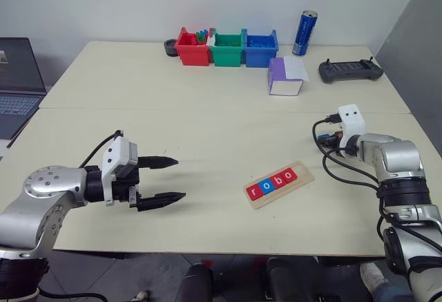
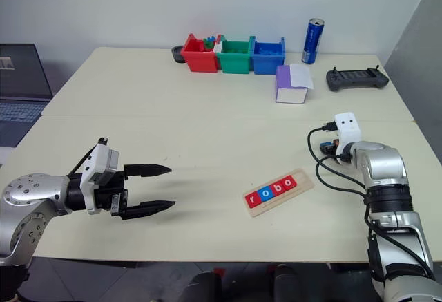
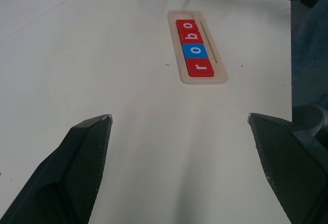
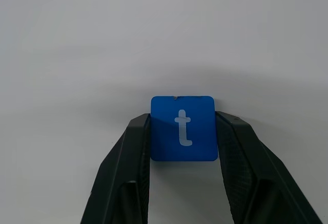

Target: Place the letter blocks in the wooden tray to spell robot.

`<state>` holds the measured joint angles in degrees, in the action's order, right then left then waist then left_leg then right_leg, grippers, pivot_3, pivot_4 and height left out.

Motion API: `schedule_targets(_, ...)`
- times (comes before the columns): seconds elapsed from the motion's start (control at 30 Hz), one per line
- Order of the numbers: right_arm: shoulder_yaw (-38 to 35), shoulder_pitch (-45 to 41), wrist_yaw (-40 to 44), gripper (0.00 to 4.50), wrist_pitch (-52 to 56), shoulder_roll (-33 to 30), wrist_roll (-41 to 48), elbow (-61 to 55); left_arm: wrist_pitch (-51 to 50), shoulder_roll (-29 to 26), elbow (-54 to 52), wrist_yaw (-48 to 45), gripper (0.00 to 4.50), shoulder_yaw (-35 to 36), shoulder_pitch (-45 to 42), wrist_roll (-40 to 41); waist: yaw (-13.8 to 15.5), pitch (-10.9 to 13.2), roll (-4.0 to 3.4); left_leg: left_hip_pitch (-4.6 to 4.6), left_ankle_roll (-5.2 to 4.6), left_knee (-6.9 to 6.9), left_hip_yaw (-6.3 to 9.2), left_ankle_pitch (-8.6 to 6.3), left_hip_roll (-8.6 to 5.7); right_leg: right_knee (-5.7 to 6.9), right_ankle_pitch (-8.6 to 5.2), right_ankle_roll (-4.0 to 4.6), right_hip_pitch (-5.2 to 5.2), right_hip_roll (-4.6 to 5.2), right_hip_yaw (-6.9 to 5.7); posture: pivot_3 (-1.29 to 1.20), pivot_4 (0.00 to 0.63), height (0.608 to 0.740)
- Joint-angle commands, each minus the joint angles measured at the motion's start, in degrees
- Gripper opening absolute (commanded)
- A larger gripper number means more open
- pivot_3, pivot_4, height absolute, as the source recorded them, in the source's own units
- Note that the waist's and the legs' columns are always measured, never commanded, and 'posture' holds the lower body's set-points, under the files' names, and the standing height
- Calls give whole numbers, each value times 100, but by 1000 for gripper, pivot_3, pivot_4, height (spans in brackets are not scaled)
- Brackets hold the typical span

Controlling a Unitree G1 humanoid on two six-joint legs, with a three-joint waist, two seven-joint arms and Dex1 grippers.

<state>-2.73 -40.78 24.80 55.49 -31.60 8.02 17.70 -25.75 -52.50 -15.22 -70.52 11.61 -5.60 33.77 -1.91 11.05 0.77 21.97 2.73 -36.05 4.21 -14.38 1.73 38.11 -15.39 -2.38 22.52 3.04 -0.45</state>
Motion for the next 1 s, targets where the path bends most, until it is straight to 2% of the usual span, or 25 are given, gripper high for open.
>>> schedule_targets(0.03, -72, 28, -19, 1457, 24, -87, -9, -160, 21, -62, -109, 4, 4500, 72, -50, 36, 0, 0, 0, 0, 0, 0, 0, 0, 0, 0, 0, 0, 0, 0, 0, 0, 150, 740)
schedule_targets(0.47, -151, 110, 48, 1457, 264, -273, 54, -453, 9, -71, -102, -30, 4500, 67, -50, 45, 1, 0, 0, 2, 0, 0, 0, 0, 0, -1, 0, 0, 0, 0, 0, 0, 150, 740)
schedule_targets(1.0, -773, 1268, 304, 1457, 1330, -921, 520, -2365, 153, 20, 386, -258, 4500, -348, -627, -105, 0, 0, 0, 8, 0, 0, 0, 0, 0, 1, 0, 0, 9, 0, 1, 0, 150, 740)
